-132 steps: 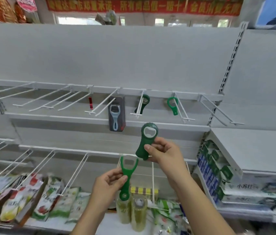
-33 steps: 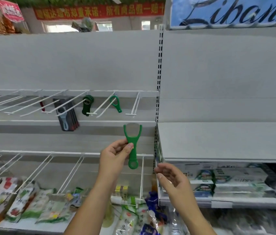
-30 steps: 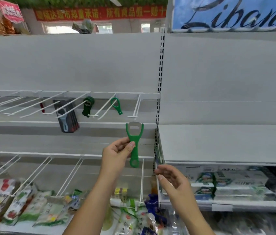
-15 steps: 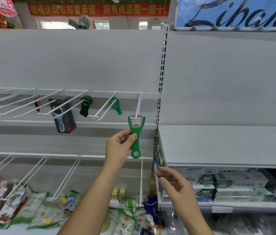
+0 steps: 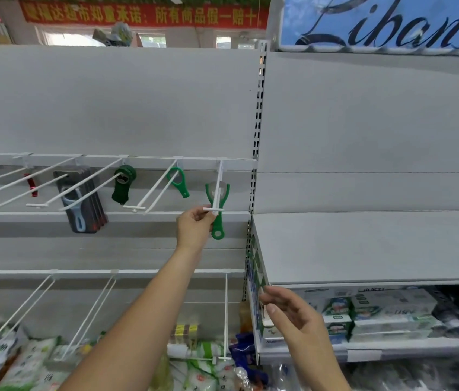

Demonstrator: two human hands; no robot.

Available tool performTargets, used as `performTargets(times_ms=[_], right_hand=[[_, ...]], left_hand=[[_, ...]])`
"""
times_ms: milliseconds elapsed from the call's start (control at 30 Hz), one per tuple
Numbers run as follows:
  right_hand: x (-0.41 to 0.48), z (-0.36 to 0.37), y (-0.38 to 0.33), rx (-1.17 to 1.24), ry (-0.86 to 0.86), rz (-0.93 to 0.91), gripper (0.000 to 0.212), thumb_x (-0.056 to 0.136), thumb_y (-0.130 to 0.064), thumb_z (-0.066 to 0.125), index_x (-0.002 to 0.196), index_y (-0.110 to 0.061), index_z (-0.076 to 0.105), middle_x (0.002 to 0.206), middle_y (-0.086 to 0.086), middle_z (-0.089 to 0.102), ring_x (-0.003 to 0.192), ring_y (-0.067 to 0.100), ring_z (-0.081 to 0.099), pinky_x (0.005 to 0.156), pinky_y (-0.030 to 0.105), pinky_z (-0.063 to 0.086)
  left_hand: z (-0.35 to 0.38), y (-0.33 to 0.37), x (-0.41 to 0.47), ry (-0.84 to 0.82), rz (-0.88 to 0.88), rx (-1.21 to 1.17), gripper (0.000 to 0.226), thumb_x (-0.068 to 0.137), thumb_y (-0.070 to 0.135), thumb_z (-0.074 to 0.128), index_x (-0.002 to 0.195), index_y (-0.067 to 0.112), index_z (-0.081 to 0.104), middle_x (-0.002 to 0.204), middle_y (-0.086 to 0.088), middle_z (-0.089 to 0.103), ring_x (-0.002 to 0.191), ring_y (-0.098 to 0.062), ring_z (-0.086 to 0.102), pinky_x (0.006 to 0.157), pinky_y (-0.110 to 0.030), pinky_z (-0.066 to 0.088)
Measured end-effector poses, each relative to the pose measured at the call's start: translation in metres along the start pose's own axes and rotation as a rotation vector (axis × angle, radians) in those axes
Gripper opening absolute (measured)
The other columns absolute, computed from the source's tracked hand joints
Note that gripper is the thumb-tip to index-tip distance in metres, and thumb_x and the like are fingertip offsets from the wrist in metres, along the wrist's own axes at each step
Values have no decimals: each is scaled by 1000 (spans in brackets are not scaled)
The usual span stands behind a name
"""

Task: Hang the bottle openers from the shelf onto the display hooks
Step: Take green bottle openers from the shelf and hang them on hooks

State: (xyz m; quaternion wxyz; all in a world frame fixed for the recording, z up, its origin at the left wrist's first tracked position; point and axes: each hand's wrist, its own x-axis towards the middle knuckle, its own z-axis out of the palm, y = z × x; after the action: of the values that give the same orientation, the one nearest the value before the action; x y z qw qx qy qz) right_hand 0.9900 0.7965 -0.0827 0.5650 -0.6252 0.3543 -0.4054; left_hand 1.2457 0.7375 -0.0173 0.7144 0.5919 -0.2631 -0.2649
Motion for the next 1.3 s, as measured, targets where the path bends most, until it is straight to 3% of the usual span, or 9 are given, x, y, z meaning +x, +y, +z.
performTargets(times_ms=[167,267,367,500,633,800,900,967,1300], right_hand=[[10,-8,-2,2,44,-5,28,93,-4,66,114,-22,71,106,-3,77,106,11,70,96,30,52],[15,-10,-3,-8,59,-8,28,92,-3,66,113,-21,72,106,-3,77,104,11,70,94,27,52],[22,-12,-2,-22,75,-15,27,92,-1,66,112,-19,72,104,-2,77,103,11,70,93,25,54],[26,-15,-3,-16,98,-4,28,91,0,65,110,-19,73,102,0,78,101,12,71,87,22,55],[24,-19,-8,-1,105,-14,27,91,-1,65,112,-18,72,102,-2,77,99,9,71,82,17,55],[21,-17,-15,35,104,-25,26,92,-2,64,112,-18,72,102,-2,77,100,10,71,79,15,55],[18,-17,-22,42,110,-59,26,92,-4,64,112,-20,71,103,-3,77,101,10,71,80,14,54],[16,-18,-27,59,119,-78,25,93,-4,64,112,-20,71,103,-3,77,102,10,70,81,14,54],[-25,-44,-56,71,229,-218,26,93,-2,62,116,-14,67,108,2,76,107,15,70,88,20,54]], left_hand=[[10,-8,49,18,-26,7,25,91,6,70,114,-3,71,109,-20,73,107,-35,69,101,-49,54],[17,-12,77,40,-66,-50,19,89,3,69,106,-5,72,103,-20,71,106,-38,68,103,-51,52],[24,-14,101,35,-79,-7,6,83,3,76,83,9,76,98,-21,73,92,-34,69,97,-53,55],[26,-20,116,38,-50,177,16,90,17,70,101,7,77,109,-20,74,102,-36,70,96,-47,57],[25,-31,120,21,-69,97,7,81,11,80,87,13,77,92,-12,75,96,-33,72,96,-52,56],[7,-23,57,69,31,219,22,89,9,72,110,1,73,100,-15,73,93,-27,67,93,-45,56],[-8,-15,-5,-42,73,167,10,93,11,69,98,19,71,92,-2,71,89,-19,65,80,-26,52],[-19,-8,-49,-142,114,164,16,95,15,67,107,24,70,102,5,73,96,-10,67,86,-20,52],[-18,-2,-172,-467,217,59,34,89,28,69,123,23,65,115,10,72,111,-7,66,98,-22,52]])
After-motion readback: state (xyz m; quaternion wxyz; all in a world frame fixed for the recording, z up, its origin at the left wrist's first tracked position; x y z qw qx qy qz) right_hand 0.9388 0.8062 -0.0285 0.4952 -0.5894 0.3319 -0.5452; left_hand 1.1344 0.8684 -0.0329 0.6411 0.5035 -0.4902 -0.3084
